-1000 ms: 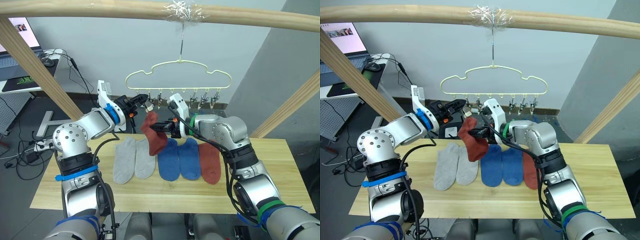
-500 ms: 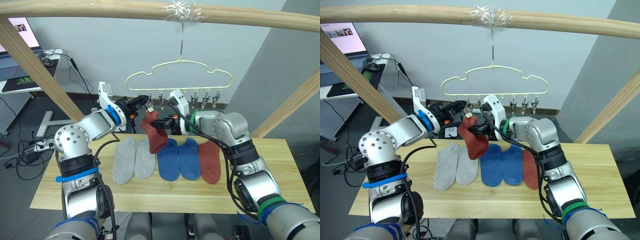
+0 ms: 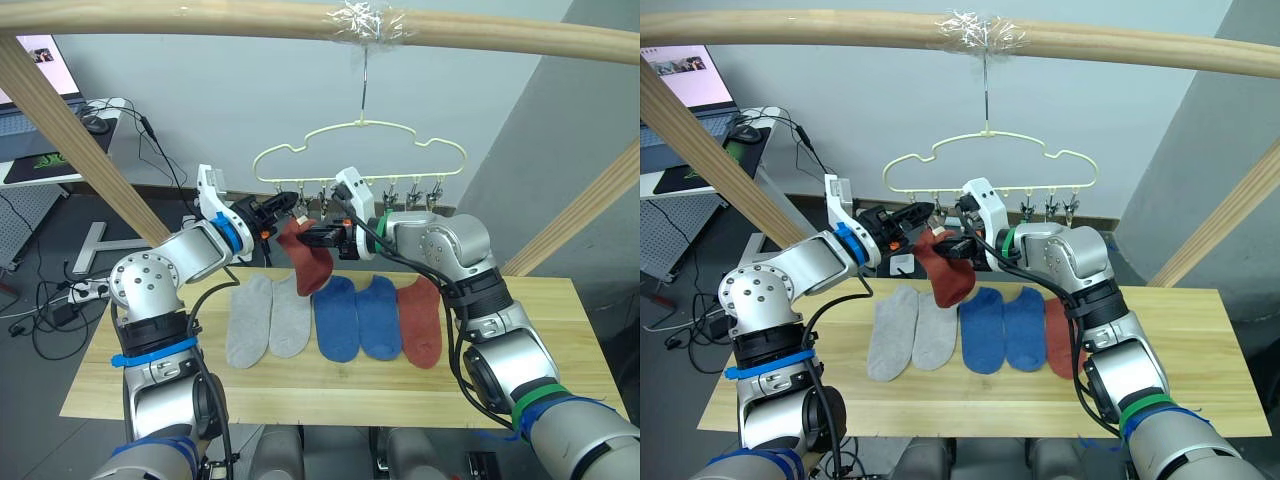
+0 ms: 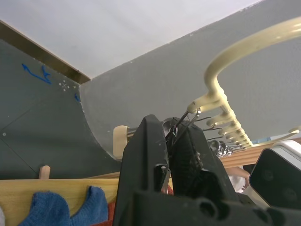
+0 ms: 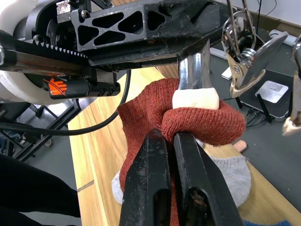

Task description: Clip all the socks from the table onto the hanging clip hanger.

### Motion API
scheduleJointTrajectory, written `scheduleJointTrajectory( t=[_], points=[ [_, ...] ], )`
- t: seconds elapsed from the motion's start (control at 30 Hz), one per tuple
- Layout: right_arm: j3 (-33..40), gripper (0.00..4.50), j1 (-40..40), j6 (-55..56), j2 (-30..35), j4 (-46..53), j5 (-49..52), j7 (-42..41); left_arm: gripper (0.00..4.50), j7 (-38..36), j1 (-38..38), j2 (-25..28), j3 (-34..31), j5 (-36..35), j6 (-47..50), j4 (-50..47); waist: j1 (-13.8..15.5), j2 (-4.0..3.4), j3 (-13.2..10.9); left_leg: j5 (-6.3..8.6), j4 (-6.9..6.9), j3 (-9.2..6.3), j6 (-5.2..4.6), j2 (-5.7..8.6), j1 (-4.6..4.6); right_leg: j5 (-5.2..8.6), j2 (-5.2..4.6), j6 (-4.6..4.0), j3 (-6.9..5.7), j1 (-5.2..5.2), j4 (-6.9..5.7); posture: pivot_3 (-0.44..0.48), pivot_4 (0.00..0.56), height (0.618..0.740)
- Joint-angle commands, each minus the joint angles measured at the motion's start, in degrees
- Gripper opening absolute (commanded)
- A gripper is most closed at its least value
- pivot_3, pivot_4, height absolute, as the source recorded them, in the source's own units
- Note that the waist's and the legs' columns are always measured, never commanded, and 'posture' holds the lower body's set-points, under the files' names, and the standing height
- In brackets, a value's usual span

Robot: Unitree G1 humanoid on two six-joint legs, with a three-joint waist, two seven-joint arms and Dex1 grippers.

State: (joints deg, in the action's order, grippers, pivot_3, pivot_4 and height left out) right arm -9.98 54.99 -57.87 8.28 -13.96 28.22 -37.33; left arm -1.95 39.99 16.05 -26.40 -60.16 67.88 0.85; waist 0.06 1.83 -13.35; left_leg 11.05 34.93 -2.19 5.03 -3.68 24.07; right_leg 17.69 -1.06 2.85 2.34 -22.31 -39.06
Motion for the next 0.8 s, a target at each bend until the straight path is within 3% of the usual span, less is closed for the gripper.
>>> scheduleJointTrajectory(
  t=[0.03,0.13,0.27,0.4,0.7,0.8],
  points=[
    [1.8,0.0,0.9,0.6,-0.2,1.5,0.5,-0.6,1.48,-0.4,-1.0,0.2,-0.1,-0.9,-0.2,-0.8,0.0,0.0,0.0,0.0,0.0,0.0,0.0,0.0,0.01,0.0,0.0,0.0,0.0,0.0,0.0,0.156,0.178,0.74],
    [1.8,0.0,0.7,0.1,-0.1,2.0,0.7,-0.7,2.41,-0.6,-0.9,0.2,-0.3,-2.2,0.7,-1.3,0.3,0.0,0.0,0.0,0.0,-0.02,0.0,0.0,0.09,0.0,-0.01,0.0,-0.04,-0.04,0.02,0.156,0.178,0.74],
    [1.5,0.0,-0.1,-0.3,0.1,2.9,0.5,-0.5,2.41,-0.8,-0.8,0.4,-1.2,-4.3,1.2,-1.5,0.8,0.0,0.0,-0.01,0.0,-0.03,0.01,0.0,0.14,0.0,-0.02,0.0,-0.07,-0.06,0.03,0.159,0.176,0.74],
    [1.1,1.04,-1.0,-0.7,0.1,4.3,0.5,-0.2,2.44,-1.4,-1.6,1.9,-0.2,-3.9,1.2,-2.7,1.2,0.0,0.0,-0.01,0.01,-0.04,0.01,0.0,0.15,0.0,-0.02,0.0,-0.09,-0.07,0.03,0.162,0.175,0.74],
    [1.3,4.3,-6.9,-4.5,0.9,12.7,1.2,2.0,2.44,-8.5,-9.1,9.7,8.6,4.4,-3.4,-13.3,1.4,0.0,0.0,-0.03,0.0,-0.06,0.05,0.0,0.18,0.0,-0.02,0.0,-0.11,-0.07,0.04,0.191,0.177,0.74],
    [2.7,4.43,-13.5,-8.8,4.9,23.9,3.6,2.2,2.44,-13.9,-16.3,13.1,14.7,14.3,-15.1,-21.1,1.6,0.0,0.0,-0.03,-0.02,-0.07,0.08,0.01,0.2,0.0,-0.03,0.0,-0.11,-0.07,0.07,0.202,0.176,0.74]
  ],
)
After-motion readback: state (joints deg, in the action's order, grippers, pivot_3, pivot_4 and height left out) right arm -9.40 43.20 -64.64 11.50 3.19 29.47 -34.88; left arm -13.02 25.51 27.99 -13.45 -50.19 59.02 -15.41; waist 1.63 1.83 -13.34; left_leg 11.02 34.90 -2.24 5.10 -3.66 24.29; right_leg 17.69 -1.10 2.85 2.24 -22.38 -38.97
